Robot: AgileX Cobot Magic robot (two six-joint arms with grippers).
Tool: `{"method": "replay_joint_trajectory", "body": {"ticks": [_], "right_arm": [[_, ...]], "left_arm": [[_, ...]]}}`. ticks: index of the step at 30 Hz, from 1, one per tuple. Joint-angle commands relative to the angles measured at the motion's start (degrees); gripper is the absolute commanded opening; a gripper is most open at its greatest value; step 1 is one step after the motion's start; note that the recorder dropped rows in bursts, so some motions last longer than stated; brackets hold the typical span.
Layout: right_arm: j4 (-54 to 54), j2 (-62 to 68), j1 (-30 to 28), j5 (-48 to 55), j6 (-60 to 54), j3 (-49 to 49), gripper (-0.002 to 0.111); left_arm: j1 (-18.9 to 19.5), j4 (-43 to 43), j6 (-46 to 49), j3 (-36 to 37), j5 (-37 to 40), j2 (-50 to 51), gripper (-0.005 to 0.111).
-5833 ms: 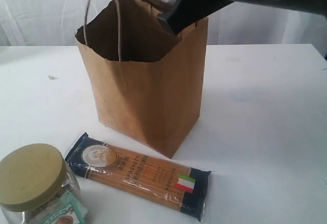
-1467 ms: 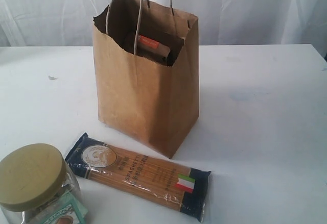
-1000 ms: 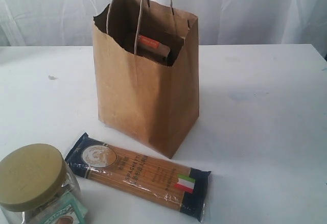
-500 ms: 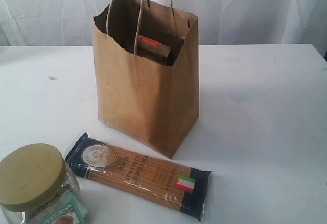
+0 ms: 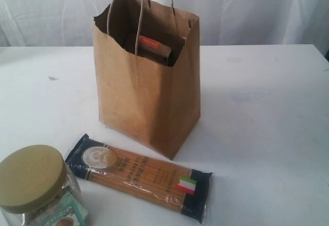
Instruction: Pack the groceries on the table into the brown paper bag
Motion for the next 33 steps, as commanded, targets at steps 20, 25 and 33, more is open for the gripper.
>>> {"method": "replay_joint_trajectory", "body": {"ticks": [20, 25, 33], "right_arm": [[-0.12, -0.35, -0.45, 0.03, 0.27, 0.12, 0.000], [-0.12, -0.35, -0.45, 0.03, 0.27, 0.12, 0.000], [-0.12, -0.35, -0.45, 0.03, 0.27, 0.12, 0.000]], "left_arm": [[-2.52, 60.38, -8.32, -41.46, 32.62, 40.73, 0.000], [-2.57, 56.58, -8.32, -36.40, 40.33, 55.50, 0.000], [-5.04, 22.75, 11.09, -46.95, 64.16, 62.89, 0.000]]}}
